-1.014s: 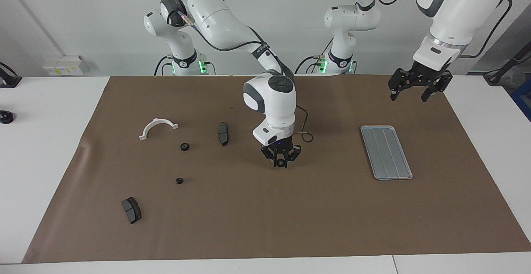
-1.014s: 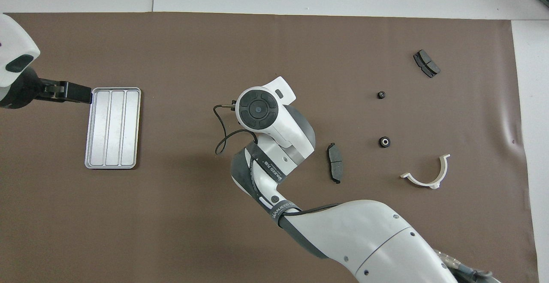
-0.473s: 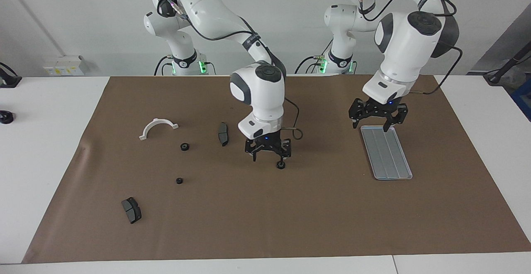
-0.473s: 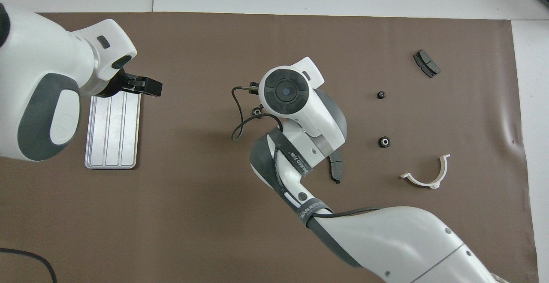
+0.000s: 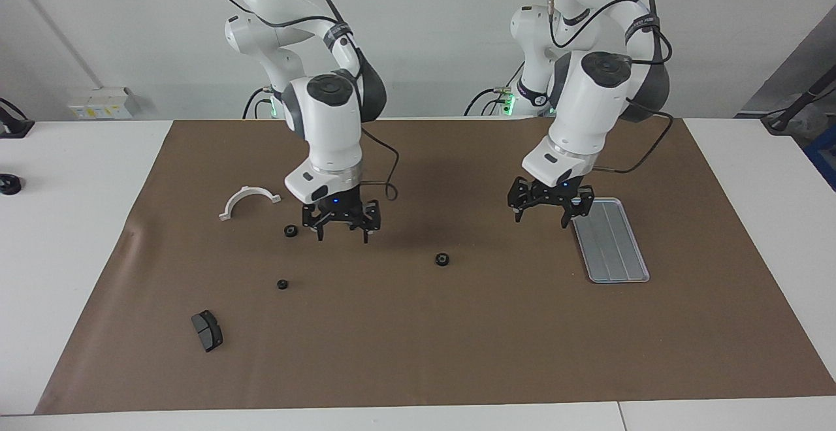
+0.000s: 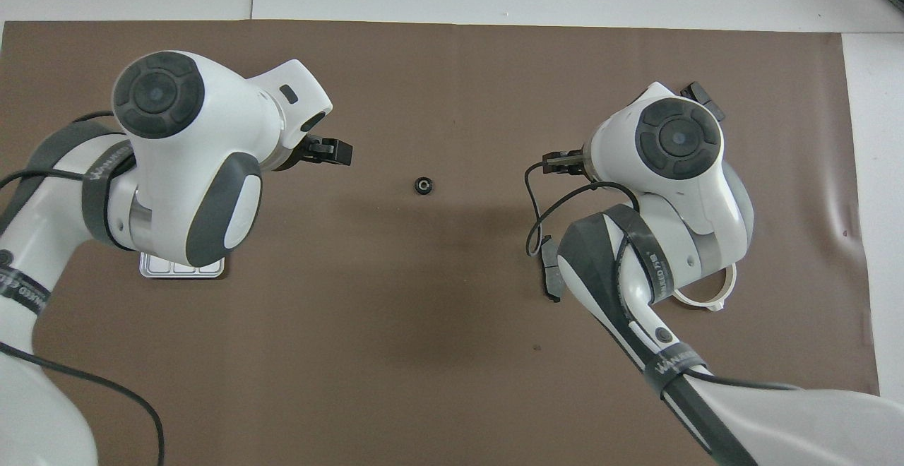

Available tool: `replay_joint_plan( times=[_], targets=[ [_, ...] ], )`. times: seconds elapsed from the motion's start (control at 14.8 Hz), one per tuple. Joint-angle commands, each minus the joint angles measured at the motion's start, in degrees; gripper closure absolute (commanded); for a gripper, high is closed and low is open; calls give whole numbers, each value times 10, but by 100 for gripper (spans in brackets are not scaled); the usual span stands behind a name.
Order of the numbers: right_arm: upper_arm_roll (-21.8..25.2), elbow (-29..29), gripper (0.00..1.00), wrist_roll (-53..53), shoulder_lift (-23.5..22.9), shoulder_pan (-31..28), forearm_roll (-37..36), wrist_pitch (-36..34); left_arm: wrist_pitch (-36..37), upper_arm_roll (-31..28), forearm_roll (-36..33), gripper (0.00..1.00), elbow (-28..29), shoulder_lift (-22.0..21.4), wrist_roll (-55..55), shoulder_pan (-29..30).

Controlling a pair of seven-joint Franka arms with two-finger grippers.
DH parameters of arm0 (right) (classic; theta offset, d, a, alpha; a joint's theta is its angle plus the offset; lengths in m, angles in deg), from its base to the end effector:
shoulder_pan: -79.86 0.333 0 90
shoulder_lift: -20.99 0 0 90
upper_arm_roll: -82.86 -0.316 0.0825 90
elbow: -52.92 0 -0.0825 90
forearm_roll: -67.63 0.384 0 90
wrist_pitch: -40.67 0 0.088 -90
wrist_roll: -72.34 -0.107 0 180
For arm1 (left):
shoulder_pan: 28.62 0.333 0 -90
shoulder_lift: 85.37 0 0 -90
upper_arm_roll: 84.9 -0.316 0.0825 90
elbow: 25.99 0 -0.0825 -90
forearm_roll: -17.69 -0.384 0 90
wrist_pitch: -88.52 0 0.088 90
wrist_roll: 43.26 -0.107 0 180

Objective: Pick bearing gear from pile to tray
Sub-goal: 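Grasp the center bearing with the left gripper while the right gripper withdraws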

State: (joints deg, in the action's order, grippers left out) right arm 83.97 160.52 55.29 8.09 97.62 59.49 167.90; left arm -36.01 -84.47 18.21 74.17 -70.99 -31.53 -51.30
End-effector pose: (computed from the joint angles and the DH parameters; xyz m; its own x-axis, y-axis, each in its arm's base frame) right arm 0.5988 0.1750 0.4032 0.9865 0.0787 0.1437 0.0665 -0.9939 0.0880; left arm 0.5953 -0.2540 0.4441 0.9681 -0.1860 0.1678 -0.1961 -0.9795 0.0452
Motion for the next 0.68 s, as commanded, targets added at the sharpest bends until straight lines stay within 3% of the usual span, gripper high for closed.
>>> replay_joint_plan(
  times=[0.0, 0.2, 0.41, 0.47, 0.54, 0.61],
  targets=[
    [-10, 80, 0, 166, 36, -50, 55, 23, -53, -10, -10, 0, 2, 38, 58, -34],
    [-10, 153, 0, 293, 59, -96, 73, 77, -119, -10, -11, 0, -3, 86, 121, -61],
    [-11, 226, 0, 301, 61, -100, 74, 176, -177, -10, -9, 0, -4, 123, 149, -83],
    [-11, 242, 0, 301, 60, -100, 76, 199, -202, -9, -6, 17, -3, 133, 186, -93],
    [-11, 255, 0, 301, 62, -101, 77, 204, -222, -8, -8, 24, 3, 136, 211, -96],
    [-10, 261, 0, 305, 64, -101, 77, 203, -225, -8, -8, 25, 8, 136, 212, -103]
  ],
)
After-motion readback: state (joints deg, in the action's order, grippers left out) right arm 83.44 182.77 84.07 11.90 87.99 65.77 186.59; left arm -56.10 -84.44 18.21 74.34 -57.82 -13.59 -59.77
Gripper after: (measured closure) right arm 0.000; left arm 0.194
